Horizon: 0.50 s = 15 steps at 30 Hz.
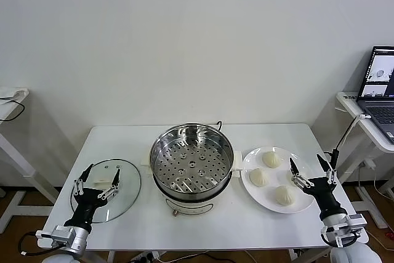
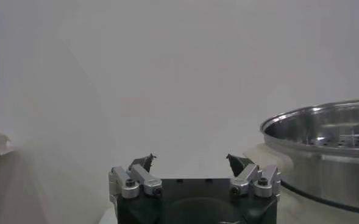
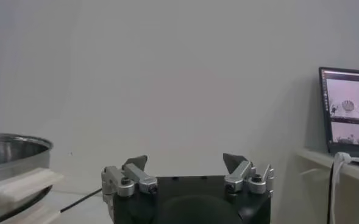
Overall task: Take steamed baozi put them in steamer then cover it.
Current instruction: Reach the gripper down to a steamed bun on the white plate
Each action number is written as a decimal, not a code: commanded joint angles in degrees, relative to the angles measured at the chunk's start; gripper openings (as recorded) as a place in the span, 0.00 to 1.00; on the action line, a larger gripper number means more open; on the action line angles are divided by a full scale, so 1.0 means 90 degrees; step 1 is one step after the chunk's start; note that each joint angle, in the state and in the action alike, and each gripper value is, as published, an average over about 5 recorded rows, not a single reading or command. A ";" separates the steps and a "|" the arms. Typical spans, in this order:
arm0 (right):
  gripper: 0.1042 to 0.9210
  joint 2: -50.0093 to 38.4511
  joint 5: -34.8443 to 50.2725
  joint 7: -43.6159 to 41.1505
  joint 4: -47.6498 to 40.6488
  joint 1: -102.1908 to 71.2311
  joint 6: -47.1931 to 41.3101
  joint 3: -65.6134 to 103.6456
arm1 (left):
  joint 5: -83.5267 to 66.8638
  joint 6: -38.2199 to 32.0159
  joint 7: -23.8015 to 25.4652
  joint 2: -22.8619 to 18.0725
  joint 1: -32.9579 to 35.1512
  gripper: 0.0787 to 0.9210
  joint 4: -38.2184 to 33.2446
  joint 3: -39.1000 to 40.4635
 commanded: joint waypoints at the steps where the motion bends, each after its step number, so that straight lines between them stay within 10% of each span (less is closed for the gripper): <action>1: 0.88 -0.0219 -0.0121 0.0006 -0.0235 0.0263 -0.0212 0.0021 | 0.0020 -0.0003 0.0013 0.0048 0.0004 0.88 -0.0016 -0.0010; 15: 0.88 -0.3526 -0.2704 -0.0855 -0.1459 0.1759 -0.1012 -0.0956 | 0.0043 -0.0153 0.0063 0.0258 0.0051 0.88 0.0004 0.0032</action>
